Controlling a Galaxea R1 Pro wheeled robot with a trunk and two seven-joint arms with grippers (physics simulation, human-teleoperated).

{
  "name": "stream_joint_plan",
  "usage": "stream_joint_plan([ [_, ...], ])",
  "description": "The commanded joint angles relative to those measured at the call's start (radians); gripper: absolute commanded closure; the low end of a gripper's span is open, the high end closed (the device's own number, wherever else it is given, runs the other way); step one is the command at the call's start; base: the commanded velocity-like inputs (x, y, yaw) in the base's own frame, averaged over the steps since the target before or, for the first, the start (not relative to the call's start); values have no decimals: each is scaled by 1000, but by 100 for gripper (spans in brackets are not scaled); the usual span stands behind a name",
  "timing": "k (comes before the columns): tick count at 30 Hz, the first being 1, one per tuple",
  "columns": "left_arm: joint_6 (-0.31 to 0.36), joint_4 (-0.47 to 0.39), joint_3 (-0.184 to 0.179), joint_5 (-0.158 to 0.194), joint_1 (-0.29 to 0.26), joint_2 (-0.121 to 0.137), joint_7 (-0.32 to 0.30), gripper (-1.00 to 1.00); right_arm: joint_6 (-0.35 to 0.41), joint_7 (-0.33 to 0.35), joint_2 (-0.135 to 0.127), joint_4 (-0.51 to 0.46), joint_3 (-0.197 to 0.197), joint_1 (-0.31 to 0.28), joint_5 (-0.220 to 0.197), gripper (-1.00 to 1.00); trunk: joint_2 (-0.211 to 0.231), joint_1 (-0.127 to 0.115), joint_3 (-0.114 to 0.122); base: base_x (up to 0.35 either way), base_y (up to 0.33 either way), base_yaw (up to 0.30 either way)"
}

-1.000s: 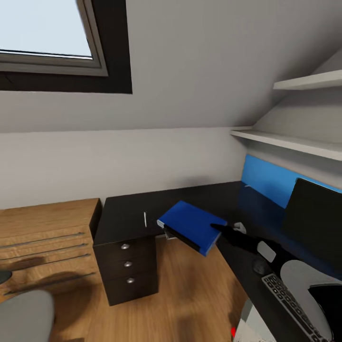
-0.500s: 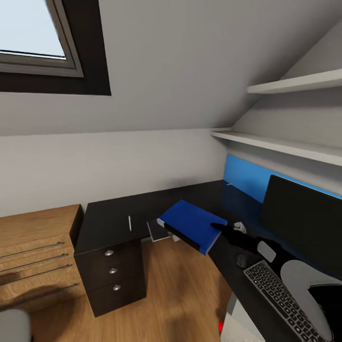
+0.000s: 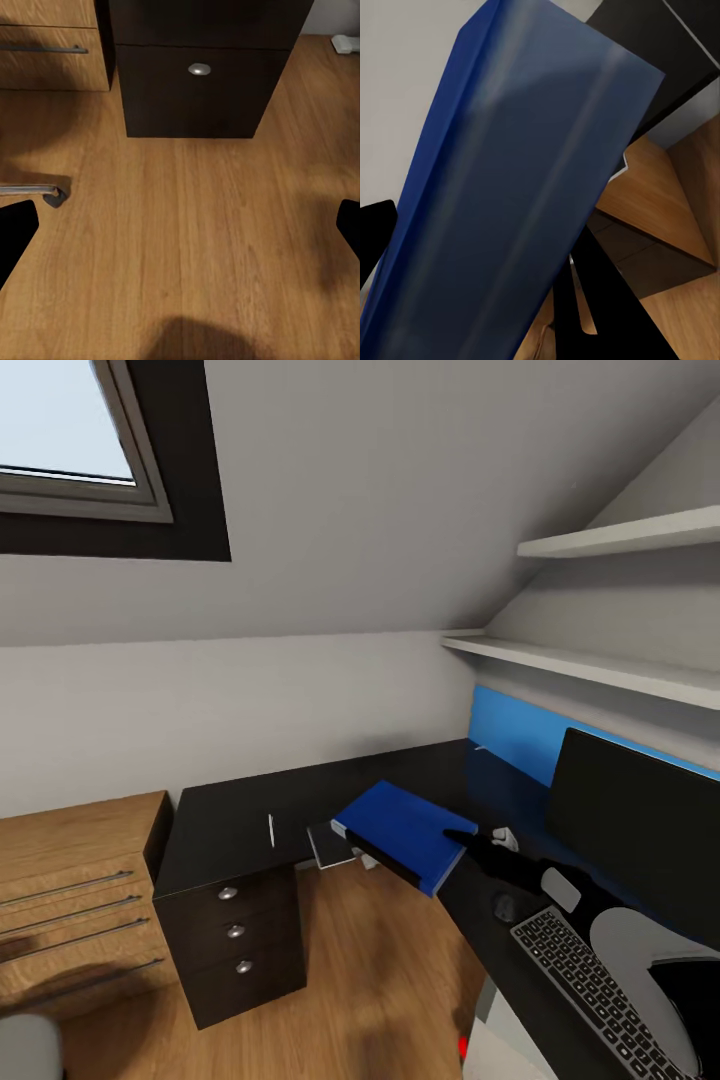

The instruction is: In the bedroom, organize the workspace by keeping the computer under the desk, ensuring the monitor is on the desk, placing the keyboard on the desk next to the monitor, placing the mouse on the desk next to the keyboard, moving the folder from the swivel chair onto the desk next to the mouse, stacking the notebook on top of the folder with the pen on top of the notebook, and positioning the swivel chair next to the desk.

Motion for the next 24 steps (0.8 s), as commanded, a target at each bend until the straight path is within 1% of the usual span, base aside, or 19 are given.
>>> stream_joint_plan([
  [1, -2, 1, 8, 3, -1, 0, -10, -100, 9, 0, -1, 0, 7, -1, -13, 100, -1, 0, -2, 0, 0, 0],
  [17, -2, 1, 8, 3, 0, 0, -10, -100, 8, 1, -1, 0, 7, -1, -13, 100, -1, 0, -2, 0, 0, 0],
  [21, -2, 1, 8, 3, -1, 0, -10, -100, 8, -4, 1, 0, 6, -1, -13, 100, -1, 0, -2, 0, 0, 0],
  [24, -2, 1, 8, 3, 0, 0, -10, -100, 8, -22, 3, -1, 2, -1, -13, 100, -1, 0, -2, 0, 0, 0],
])
